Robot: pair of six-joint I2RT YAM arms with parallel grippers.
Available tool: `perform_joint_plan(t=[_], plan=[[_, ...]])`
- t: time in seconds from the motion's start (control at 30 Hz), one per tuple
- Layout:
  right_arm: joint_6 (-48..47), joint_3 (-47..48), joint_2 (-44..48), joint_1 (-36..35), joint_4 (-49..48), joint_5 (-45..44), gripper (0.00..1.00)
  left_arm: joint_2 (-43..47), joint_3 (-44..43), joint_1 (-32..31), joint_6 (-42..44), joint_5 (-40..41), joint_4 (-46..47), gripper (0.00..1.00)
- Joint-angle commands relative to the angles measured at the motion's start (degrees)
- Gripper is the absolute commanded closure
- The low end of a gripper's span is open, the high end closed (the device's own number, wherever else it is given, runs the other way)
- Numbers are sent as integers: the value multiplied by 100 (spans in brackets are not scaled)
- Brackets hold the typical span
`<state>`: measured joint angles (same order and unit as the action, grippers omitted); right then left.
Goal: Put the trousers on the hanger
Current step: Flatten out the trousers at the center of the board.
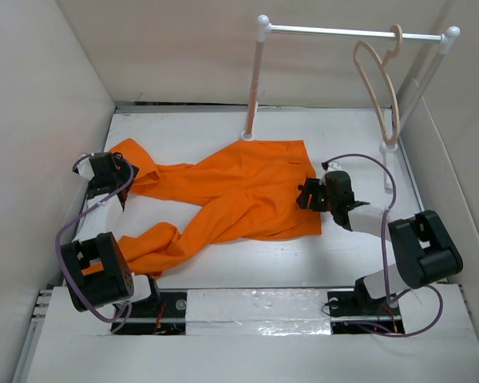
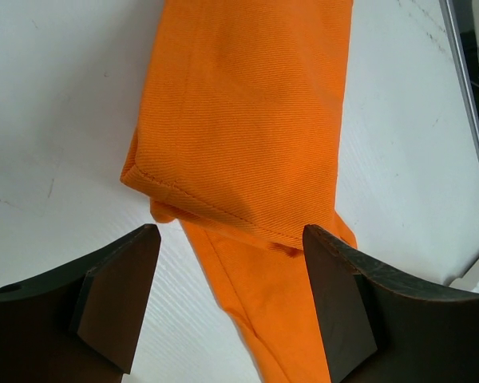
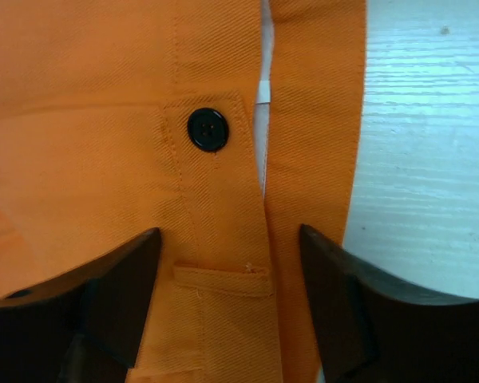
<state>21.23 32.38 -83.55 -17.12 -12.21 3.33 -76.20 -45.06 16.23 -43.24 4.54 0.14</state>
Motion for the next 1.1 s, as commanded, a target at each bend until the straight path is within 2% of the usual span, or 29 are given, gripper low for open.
perform_joint_plan(t=[0.0,0.07,0.1,0.13,0.2,0.33,0.37,0.4,0.47,0.5,0.6,0.9,1.07], plan=[[188,-249,-205,51,-747,484,33,194,-319,3,202,135,-146,30],[241,-390,-136,104,-879,493,48,133,-372,3,263,127,-216,30],[267,-451,-57,104,-967,475,79,115,-372,3,273,74,-225,30],[293,-513,213,191,-950,449,88,88,-355,3,273,30,-216,30],[337,-654,566,358,-854,405,100,53,-328,3,281,-84,-199,30],[373,-768,1918,648,-55,-218,100,-87,-345,3,369,-277,-207,30],[373,-794,2556,753,129,-489,100,-148,-398,3,395,-304,-295,30],[347,-856,2859,1033,435,-561,100,-262,-425,3,439,-391,-330,30],[233,-926,3639,1377,675,-606,100,-325,-425,3,448,-427,-383,30],[171,-935,3844,1727,946,-580,100,-342,-381,3,431,-645,-340,30],[-58,-1040,4284,2107,1194,-378,100,-299,-214,-154,334,-944,-138,30],[-304,-1445,3978,2670,870,378,100,-149,208,-453,141,-840,-67,36],[-304,-1498,3978,2670,764,466,100,-369,269,-787,71,-630,-93,55]])
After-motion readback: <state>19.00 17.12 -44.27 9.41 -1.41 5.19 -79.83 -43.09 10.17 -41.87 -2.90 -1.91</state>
